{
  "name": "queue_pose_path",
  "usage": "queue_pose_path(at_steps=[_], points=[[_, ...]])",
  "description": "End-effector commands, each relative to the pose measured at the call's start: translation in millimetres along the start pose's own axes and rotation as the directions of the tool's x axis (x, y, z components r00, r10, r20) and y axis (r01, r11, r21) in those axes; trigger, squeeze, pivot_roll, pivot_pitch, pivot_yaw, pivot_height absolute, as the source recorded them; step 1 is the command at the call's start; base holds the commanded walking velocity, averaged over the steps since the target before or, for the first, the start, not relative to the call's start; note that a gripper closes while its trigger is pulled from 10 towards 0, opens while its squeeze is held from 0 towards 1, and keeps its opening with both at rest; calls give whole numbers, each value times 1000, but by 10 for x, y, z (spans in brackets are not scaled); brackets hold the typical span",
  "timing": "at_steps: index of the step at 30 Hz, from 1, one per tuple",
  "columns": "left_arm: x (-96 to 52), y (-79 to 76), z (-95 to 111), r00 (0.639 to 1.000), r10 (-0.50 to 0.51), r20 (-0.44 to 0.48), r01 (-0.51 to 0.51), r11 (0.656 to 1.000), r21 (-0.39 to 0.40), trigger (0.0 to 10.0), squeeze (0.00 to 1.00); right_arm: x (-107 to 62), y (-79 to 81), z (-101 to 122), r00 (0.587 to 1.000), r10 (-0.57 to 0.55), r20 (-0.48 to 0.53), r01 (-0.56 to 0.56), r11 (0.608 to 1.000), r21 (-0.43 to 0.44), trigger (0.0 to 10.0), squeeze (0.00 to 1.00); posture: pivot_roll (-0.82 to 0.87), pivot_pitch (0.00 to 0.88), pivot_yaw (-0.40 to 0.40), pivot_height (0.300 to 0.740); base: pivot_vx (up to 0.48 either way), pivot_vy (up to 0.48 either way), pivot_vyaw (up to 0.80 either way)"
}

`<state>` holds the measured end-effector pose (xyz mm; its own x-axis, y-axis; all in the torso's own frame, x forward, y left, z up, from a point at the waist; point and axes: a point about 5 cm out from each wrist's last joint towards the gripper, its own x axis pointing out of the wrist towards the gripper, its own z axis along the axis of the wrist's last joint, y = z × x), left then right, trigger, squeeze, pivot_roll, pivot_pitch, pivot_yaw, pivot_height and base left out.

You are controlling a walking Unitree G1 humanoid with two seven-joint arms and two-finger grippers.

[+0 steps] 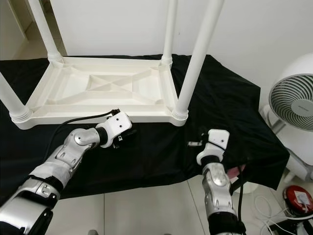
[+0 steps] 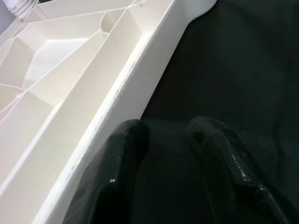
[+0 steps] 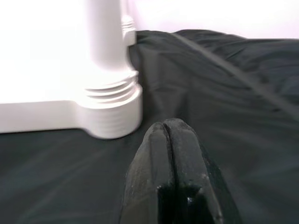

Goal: Building children table

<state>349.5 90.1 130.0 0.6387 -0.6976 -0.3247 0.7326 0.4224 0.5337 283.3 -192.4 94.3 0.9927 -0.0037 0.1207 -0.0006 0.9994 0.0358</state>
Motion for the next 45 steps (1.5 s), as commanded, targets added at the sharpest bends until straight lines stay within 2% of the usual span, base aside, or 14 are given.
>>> queue_pose_path(at_steps=[1, 7, 9, 11, 14, 28, 33, 45], points=[[-16, 156, -34, 971, 237, -17, -236, 971, 36, 10000, 0, -52, 59, -25, 1000, 20, -11, -20, 1000, 4, 10000, 0, -151, 0, 28, 740, 0, 0, 0], [-44, 317, -22, 964, 266, -16, -265, 964, 29, 10000, 0, -129, 157, -24, 999, 37, -9, -37, 999, 32, 10000, 0, -166, 0, 51, 740, 0, 0, 0], [-65, 435, 34, 954, 300, 2, -300, 954, 10, 10000, 0, -154, 194, -26, 999, 43, -10, -42, 998, 41, 10000, 0, -175, 0, 62, 740, 0, 0, 0], [-65, 435, 34, 954, 300, 2, -300, 954, 10, 10000, 0, -154, 194, -26, 999, 43, -10, -42, 998, 41, 10000, 0, -175, 0, 62, 740, 0, 0, 0], [-70, 526, 52, 946, 325, 5, -325, 946, 12, 10000, 0, -175, 241, 1, 998, 56, -10, -55, 997, 48, 10000, 0, -179, 0, 65, 740, 0, 0, 0], [-61, 545, -55, 948, 313, -55, -311, 950, 39, 10000, 0, -235, 290, 123, 997, 77, 3, -77, 996, 45, 10000, 0, -211, 0, 69, 740, 0, 0, 0], [-66, 616, -50, 938, 337, -76, -334, 941, 51, 10000, 0, -298, 318, 180, 997, 81, 7, -82, 995, 50, 10000, 0, -226, 0, 75, 740, 0, 0, 0], [-94, 671, -84, 935, 339, -106, -332, 940, 74, 10000, 0, -343, 315, 205, 997, 74, -8, -74, 996, 47, 10000, 0, -231, 0, 79, 740, 0, 0, 0]])
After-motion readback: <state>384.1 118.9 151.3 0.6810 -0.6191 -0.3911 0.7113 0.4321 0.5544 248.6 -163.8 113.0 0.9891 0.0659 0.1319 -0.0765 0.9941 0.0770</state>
